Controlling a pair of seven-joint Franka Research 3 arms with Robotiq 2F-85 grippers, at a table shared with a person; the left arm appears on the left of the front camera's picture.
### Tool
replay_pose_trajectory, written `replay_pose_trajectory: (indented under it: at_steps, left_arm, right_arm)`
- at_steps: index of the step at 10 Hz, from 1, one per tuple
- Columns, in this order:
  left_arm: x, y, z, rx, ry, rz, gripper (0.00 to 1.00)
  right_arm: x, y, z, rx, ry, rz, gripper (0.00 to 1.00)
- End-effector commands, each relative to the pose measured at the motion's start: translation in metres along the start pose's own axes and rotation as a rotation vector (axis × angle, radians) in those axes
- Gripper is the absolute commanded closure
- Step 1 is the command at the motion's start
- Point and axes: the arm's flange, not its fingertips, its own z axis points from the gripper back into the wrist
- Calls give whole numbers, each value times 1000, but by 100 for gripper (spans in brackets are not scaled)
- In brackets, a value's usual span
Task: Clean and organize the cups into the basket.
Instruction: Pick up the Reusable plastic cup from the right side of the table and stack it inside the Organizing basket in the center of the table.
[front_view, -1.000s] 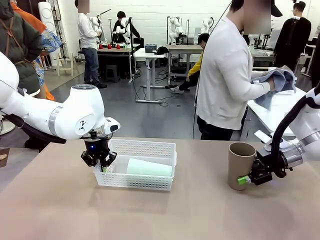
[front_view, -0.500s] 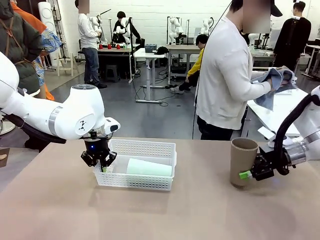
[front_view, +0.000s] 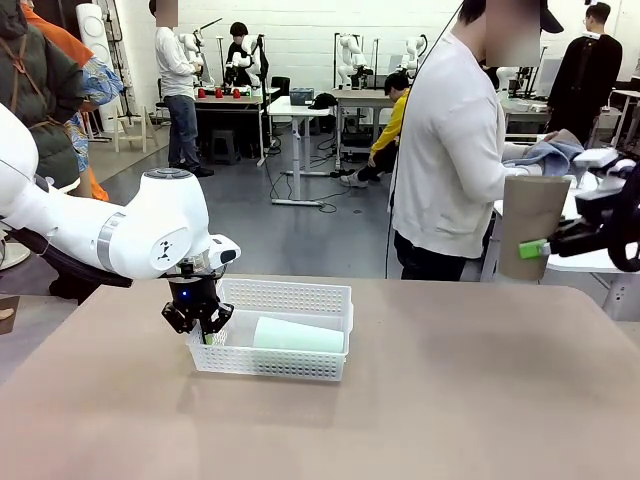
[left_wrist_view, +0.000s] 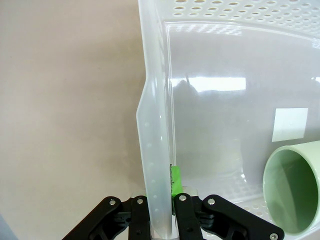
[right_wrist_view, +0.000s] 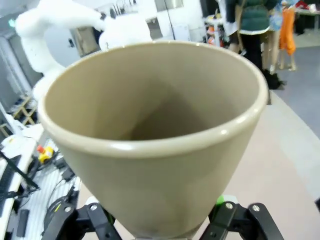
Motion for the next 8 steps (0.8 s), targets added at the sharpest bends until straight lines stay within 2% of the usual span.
replay_pose_trajectory:
  at_steps: [1,2,3,7,8]
  left_arm:
    - [0,0,-2,2,2,-1,100]
    - [0,0,-2,2,2,-1,100]
    - [0,0,-2,2,2,-1,100]
    - [0,0,-2,2,2,-1,100]
    - [0,0,-2,2,2,-1,100]
  right_arm:
    - [0,16,-6,-15,25,1,100]
    - [-5,20,-1,-32,44,-6,100]
    - [10,10,3,-9,4,8,100]
    - [10,10,3,-9,4,8,100]
    - [6,13,3,-13,17,5,20]
